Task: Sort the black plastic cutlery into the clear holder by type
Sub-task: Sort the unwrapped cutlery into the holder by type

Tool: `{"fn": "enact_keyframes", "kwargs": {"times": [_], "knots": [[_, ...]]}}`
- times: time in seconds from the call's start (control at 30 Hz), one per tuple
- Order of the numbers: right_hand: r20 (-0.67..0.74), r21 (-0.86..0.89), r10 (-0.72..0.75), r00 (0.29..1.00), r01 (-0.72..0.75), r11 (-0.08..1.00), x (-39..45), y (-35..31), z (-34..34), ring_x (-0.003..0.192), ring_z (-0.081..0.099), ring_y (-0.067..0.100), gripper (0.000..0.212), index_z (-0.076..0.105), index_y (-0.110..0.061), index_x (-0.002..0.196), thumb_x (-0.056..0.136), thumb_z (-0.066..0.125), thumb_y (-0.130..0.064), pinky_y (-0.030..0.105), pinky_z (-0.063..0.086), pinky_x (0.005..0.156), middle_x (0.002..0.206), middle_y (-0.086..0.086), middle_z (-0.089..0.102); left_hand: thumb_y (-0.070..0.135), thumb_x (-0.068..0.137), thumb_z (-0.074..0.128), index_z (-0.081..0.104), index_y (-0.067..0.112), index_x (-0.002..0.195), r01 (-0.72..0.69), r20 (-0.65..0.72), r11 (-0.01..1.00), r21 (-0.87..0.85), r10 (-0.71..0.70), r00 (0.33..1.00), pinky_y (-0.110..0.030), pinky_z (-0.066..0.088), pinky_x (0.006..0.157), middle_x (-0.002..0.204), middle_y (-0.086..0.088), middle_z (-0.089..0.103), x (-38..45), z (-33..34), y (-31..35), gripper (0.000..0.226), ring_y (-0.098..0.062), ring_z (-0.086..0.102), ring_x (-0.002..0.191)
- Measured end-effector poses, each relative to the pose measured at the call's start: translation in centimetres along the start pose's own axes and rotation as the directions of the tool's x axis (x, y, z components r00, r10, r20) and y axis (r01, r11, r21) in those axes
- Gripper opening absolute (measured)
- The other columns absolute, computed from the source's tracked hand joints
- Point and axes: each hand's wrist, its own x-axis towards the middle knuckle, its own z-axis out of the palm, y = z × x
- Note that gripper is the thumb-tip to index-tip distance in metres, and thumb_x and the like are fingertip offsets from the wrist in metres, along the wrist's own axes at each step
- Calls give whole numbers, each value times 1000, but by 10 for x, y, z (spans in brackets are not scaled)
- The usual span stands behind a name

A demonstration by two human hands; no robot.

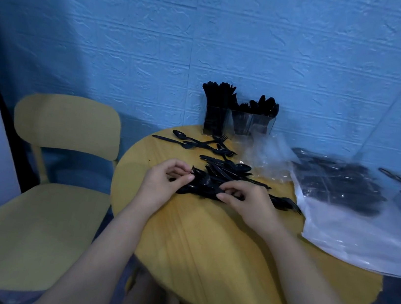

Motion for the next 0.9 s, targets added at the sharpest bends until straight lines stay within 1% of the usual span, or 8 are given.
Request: {"fn": "enact_keyframes", "kwargs": {"times": [0.1,0.23,0.37,0.43,0.57,0.67,0.77,0.9], "knots": [[11,35,18,1000,-19,999,-1,-3,1,80,57,-8,12,70,-29,97,86,69,-27,5,40,70,80,-19,64,10,81,72,65,18,83,-12,-14,1000,17,12,1000,-7,45,69,82,5,65,1,0,0,11,9,55,70],[-17,70,40,999,-39,997,0,-6,0,84,57,-4,5,68,-32,88,86,68,-27,10,40,70,87,-16,66,12,82,71,67,22,85,-37,-26,999,-1,37,999,-6,44,71,83,8,66,0,-3,3,11,9,56,73],[-79,278,116,990,-90,956,2,-10,-9,75,57,-3,5,68,-29,82,86,69,-26,7,41,64,82,-14,66,11,84,69,67,25,86,-5,-91,993,-118,-5,996,-9,46,74,86,11,66,-1,-5,7,14,5,58,79],[-67,377,130,989,-95,921,2,-13,-12,75,59,-2,2,69,-27,83,84,70,-25,5,42,67,83,-8,68,11,87,65,67,22,89,-11,-136,987,-158,-11,991,-7,46,73,88,10,66,-2,-5,11,11,7,59,79],[-53,508,112,992,-70,859,2,-21,-7,77,64,5,5,70,-24,82,81,73,-20,17,48,78,77,-3,70,18,91,59,67,17,97,-33,-172,961,-273,-15,985,-8,47,75,92,9,68,-9,0,22,10,8,61,79],[-116,563,83,990,-3,827,2,-27,-3,74,64,5,5,68,-19,81,80,73,-17,17,49,75,76,-1,70,17,92,56,67,6,101,-39,-128,946,-321,-2,992,-6,44,72,89,5,67,-17,13,33,17,11,61,76],[-173,564,34,984,71,822,4,-34,1,72,64,3,7,67,-16,80,82,71,-11,13,48,70,74,-7,69,8,93,55,66,8,99,-31,-12,927,-374,28,1000,-8,46,75,90,6,67,-20,30,46,13,10,62,79],[-145,489,-12,989,82,869,8,-40,-3,77,64,-1,8,69,-17,87,84,69,-11,11,48,73,84,-12,69,5,95,52,65,14,95,44,9,836,-546,-46,999,-20,52,85,90,5,72,-13,39,54,16,-6,67,89]]}}
